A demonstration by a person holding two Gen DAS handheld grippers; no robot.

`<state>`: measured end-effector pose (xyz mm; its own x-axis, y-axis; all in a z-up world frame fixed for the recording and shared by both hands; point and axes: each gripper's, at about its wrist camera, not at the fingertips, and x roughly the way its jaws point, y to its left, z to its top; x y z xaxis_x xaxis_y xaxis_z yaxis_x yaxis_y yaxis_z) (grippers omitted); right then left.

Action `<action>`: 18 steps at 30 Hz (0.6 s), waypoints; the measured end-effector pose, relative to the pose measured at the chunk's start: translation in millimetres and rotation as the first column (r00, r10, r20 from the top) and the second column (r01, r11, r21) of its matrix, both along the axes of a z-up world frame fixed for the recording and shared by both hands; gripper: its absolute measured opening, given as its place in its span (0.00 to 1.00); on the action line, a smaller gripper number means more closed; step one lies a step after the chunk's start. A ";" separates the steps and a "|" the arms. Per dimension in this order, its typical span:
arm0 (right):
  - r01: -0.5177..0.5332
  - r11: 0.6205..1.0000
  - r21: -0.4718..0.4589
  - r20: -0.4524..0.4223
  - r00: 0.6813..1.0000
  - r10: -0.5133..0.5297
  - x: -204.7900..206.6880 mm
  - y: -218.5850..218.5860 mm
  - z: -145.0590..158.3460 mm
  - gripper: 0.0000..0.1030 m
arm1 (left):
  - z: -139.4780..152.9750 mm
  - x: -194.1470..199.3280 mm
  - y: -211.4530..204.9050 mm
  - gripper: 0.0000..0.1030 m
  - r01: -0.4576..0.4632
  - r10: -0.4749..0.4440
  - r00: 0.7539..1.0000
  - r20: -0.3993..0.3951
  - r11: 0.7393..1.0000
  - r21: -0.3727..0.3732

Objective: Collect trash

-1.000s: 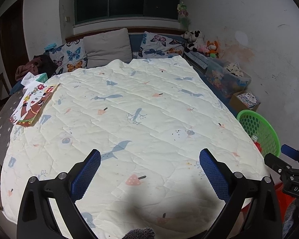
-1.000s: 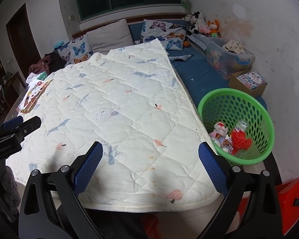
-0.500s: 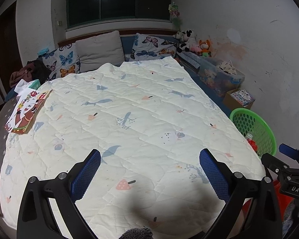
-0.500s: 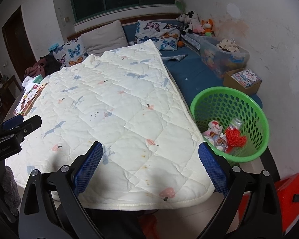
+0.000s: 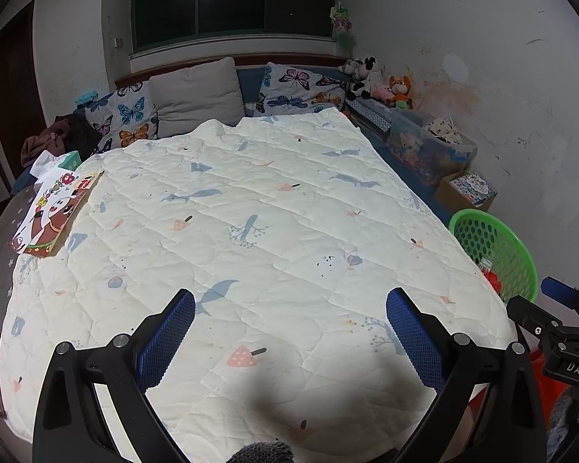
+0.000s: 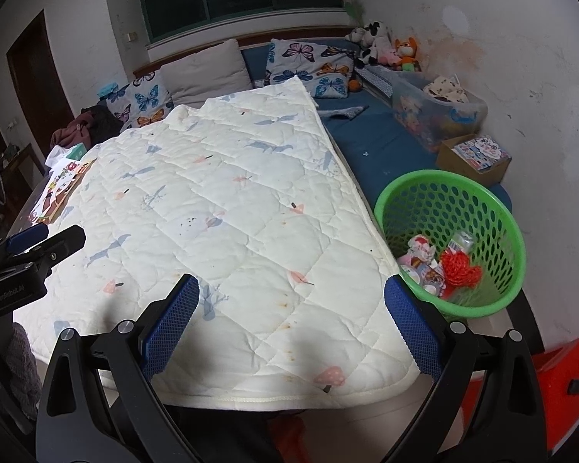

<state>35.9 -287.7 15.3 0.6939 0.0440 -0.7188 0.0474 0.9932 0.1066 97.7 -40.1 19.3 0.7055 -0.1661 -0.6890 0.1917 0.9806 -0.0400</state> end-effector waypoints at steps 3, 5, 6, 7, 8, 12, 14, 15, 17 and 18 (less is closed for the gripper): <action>0.000 1.000 0.002 0.001 1.000 0.000 -0.1 0.4 0.2 0.93 | 0.4 0.6 1.3 0.93 -0.001 0.001 1.000 0.003 1.000 -0.002; -0.001 1.000 0.000 -0.001 1.000 0.001 0.4 1.1 0.4 0.93 | 0.7 0.5 1.1 0.93 -0.002 0.002 1.000 0.003 1.000 -0.003; -0.002 1.000 0.000 -0.001 1.000 0.002 0.8 1.8 0.3 0.93 | 0.8 0.2 1.1 0.93 -0.004 0.004 1.000 0.003 1.000 -0.002; -0.003 1.000 0.001 -0.002 1.000 0.003 1.0 1.8 0.3 0.93 | 0.9 0.3 1.2 0.93 -0.004 0.004 1.000 0.004 1.000 -0.002; -0.003 1.000 0.002 -0.002 1.000 0.003 1.3 1.9 0.2 0.93 | 0.8 0.5 1.4 0.93 -0.001 0.001 1.000 0.003 1.000 -0.003; -0.005 1.000 0.001 -0.006 1.000 0.005 2.4 2.9 -1.0 0.93 | 0.0 1.9 1.7 0.93 -0.004 0.004 1.000 -0.003 1.000 -0.003; -0.006 1.000 0.002 -0.007 1.000 0.006 3.0 2.9 -1.1 0.93 | -0.4 1.9 1.9 0.93 -0.004 0.004 1.000 -0.003 1.000 -0.004; -0.005 1.000 0.001 -0.007 1.000 0.005 2.8 3.1 -1.6 0.93 | -0.3 1.9 2.2 0.93 -0.005 0.005 1.000 -0.003 1.000 -0.004; -0.006 1.000 0.002 -0.007 1.000 0.006 2.8 3.1 -1.5 0.93 | -0.7 1.8 1.8 0.93 -0.006 0.006 1.000 -0.002 1.000 -0.005; -0.005 1.000 0.002 -0.007 1.000 0.005 2.8 3.1 -1.4 0.93 | -0.6 1.8 1.8 0.93 -0.008 0.008 1.000 -0.002 1.000 -0.003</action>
